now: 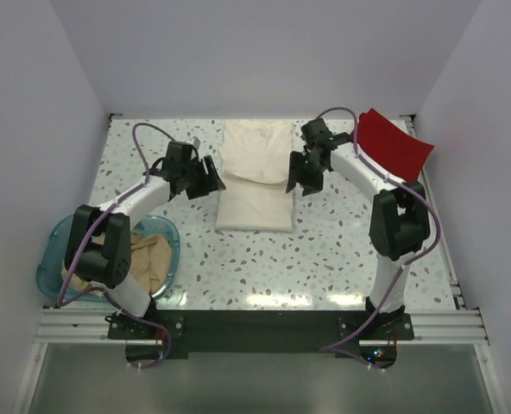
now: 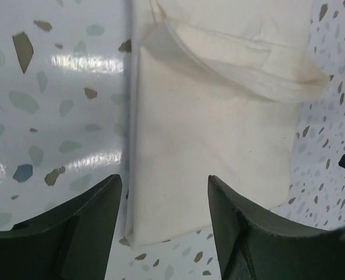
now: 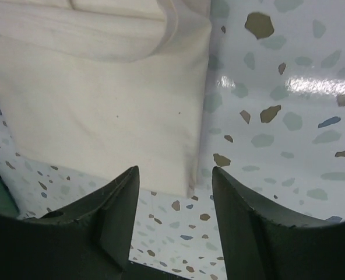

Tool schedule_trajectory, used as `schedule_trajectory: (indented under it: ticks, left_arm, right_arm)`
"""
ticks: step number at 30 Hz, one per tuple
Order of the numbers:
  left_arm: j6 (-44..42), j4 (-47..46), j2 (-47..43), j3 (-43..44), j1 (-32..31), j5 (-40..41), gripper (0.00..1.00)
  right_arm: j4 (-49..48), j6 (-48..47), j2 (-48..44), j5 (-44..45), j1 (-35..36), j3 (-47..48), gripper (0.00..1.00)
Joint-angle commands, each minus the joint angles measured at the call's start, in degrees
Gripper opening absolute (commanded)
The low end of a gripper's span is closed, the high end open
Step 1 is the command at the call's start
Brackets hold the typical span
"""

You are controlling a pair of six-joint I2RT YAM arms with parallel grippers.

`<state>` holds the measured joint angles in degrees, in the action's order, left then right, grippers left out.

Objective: Fold and stack the t-shirts
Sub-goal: Fold the tshirt

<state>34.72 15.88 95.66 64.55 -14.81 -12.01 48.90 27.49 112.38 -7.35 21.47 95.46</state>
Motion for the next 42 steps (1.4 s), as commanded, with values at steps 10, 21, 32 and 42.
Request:
schedule_trajectory:
  ticks: [10,21,32,42]
  left_arm:
    - [-1.41,0.11,-2.32,-10.33,-5.05,1.99,0.63]
    - [-3.34,2.58,0.32,-11.82,-6.11,2.87,0.61]
    - [-2.38,3.1,-3.54,-15.07,-6.81,3.05,0.62]
    - [-1.94,3.37,-9.26,-16.04,-6.81,3.22,0.63]
  right_arm:
    - [-6.28,1.43,1.87,-3.63,4.98,-3.01,0.54]
    - [-4.43,1.69,13.03,-0.73,5.07,9.56,0.53]
    - [-0.92,3.72,22.71,10.94,4.54,31.69,0.56]
    - [-4.08,3.19,16.04,10.61,3.31,28.74,0.6]
